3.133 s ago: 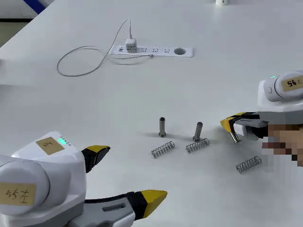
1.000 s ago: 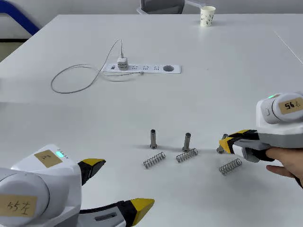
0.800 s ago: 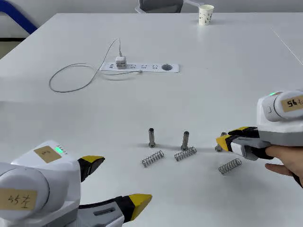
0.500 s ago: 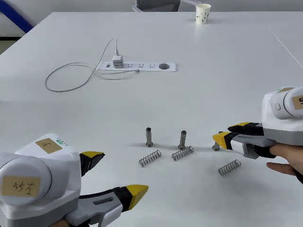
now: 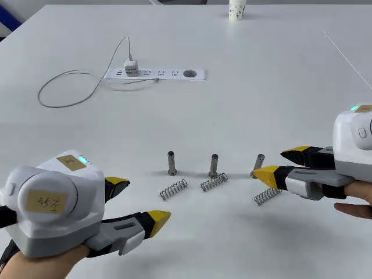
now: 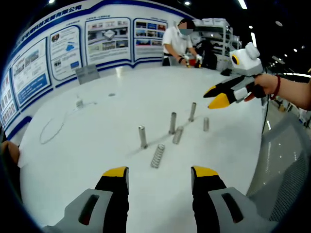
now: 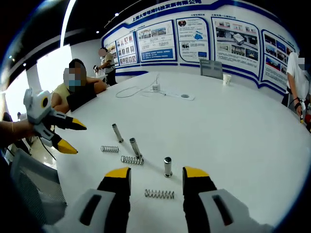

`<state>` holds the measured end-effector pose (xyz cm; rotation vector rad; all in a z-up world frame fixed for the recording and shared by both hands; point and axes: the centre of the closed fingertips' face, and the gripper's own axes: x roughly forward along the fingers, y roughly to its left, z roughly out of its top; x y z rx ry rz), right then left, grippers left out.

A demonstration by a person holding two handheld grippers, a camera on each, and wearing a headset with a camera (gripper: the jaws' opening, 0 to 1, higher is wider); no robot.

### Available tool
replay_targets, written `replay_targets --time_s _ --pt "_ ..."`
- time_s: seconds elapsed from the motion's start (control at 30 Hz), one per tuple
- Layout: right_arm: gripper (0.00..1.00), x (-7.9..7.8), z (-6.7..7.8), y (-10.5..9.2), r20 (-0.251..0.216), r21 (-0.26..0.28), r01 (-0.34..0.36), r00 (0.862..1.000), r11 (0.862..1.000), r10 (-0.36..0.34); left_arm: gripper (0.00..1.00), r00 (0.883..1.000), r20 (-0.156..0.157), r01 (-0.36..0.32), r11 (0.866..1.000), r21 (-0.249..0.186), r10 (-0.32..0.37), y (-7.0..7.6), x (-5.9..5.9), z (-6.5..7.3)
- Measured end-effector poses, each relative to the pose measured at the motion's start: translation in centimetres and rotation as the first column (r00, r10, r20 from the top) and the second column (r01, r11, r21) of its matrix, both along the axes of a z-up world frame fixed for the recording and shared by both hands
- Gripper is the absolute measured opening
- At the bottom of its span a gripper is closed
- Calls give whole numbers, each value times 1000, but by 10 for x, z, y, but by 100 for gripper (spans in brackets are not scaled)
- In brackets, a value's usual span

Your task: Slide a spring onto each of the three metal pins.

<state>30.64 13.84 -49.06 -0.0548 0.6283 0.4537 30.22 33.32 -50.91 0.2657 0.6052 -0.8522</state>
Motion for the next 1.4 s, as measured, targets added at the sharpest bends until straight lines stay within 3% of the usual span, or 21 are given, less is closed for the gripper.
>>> replay_targets --time_s 0.3,0.67,0.87,1.2,1.4 --pt "52 -9 -6 -1 -11 25 -13 1000 1000 13 46 998 -24 53 998 41 -52 -8 11 -20" --pt "56 -16 -8 6 3 86 -39 999 996 39 34 992 -21 122 990 77 -120 -20 21 -35" --pt "56 -18 -12 7 -5 115 -28 1000 993 28 28 989 -42 147 985 92 -144 -26 26 -43" --pt "56 -24 -20 5 -25 113 -22 999 993 25 21 981 -98 180 979 97 -171 -30 29 -56" --pt "56 -23 -19 3 -26 126 -3 1000 992 7 18 976 -102 201 975 94 -191 -34 29 -55"
